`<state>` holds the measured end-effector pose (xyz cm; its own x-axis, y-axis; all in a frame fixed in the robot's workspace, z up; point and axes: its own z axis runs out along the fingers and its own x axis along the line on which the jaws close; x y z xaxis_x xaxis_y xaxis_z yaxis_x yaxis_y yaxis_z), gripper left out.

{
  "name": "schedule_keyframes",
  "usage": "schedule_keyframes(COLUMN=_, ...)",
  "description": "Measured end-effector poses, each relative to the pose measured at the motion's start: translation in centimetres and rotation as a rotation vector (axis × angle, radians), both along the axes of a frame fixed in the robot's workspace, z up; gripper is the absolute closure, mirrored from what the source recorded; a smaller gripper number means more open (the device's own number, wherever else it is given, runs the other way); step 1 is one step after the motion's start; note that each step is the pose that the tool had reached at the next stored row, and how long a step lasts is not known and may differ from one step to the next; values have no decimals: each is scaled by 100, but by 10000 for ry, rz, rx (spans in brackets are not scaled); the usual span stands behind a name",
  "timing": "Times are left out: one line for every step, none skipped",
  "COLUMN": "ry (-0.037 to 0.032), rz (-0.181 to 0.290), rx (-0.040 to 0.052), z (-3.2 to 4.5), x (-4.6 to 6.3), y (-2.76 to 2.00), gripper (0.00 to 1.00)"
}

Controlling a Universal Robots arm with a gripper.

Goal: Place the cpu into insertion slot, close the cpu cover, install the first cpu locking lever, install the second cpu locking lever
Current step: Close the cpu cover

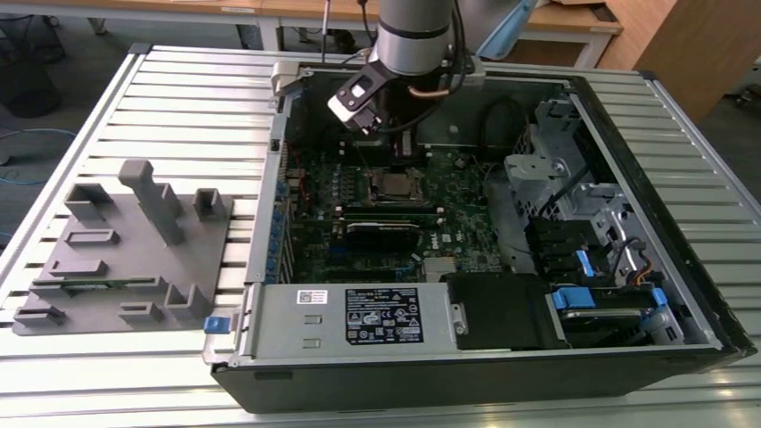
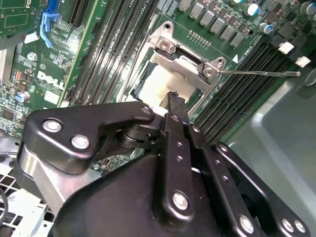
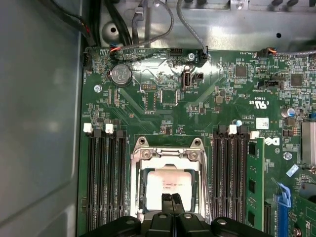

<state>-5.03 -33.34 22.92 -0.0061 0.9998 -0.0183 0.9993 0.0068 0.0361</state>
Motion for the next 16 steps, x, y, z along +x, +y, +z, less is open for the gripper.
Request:
schedule_keyframes(ry=1, rz=0, rx=-1, z=-7, x=0, y=0, gripper=90)
schedule_keyframes(ry=0, rz=0, rx=0, z=-14, x=0, y=0, gripper=90)
schedule_keyframes(ry=0, rz=0, rx=0, z=-20, x=0, y=0, gripper=90)
schedule_keyframes(ry=0, rz=0, rx=0, z=-25, x=1, y=0, gripper=90)
schedule_keyframes(ry=0, rz=-1, rx=0, z=-28, x=2, y=0, gripper=90)
schedule_keyframes(ry=1, rz=-1, rx=0, z=-31, x=7, y=0, gripper=90)
schedule_keyframes(ry=0, rz=0, rx=-1, z=-34, x=11, y=-1, gripper=90)
schedule_keyframes(ry=1, rz=-1, rx=-1, z=-37, x=16, y=-2, gripper=90)
schedule_keyframes(ry=1, rz=0, rx=-1, z=-40, x=22, y=-3, gripper=90)
schedule_keyframes(ry=0, rz=0, rx=0, z=-43, x=26, y=-4, gripper=90)
schedule_keyframes(ry=1, rz=-1, rx=0, z=-46, x=27, y=-5, gripper=90)
schedule_keyframes(ry=0, rz=-2, rx=0, z=-50, x=27, y=-7, gripper=90)
schedule_keyframes(ry=1, rz=-2, rx=-1, z=-53, x=27, y=-7, gripper=90)
schedule_keyframes(ry=1, rz=-2, rx=-2, z=-54, x=27, y=-7, gripper=90)
schedule_keyframes(ry=2, rz=0, rx=-3, z=-54, x=27, y=-7, gripper=90)
schedule_keyframes(ry=2, rz=0, rx=-3, z=-54, x=27, y=-7, gripper=90)
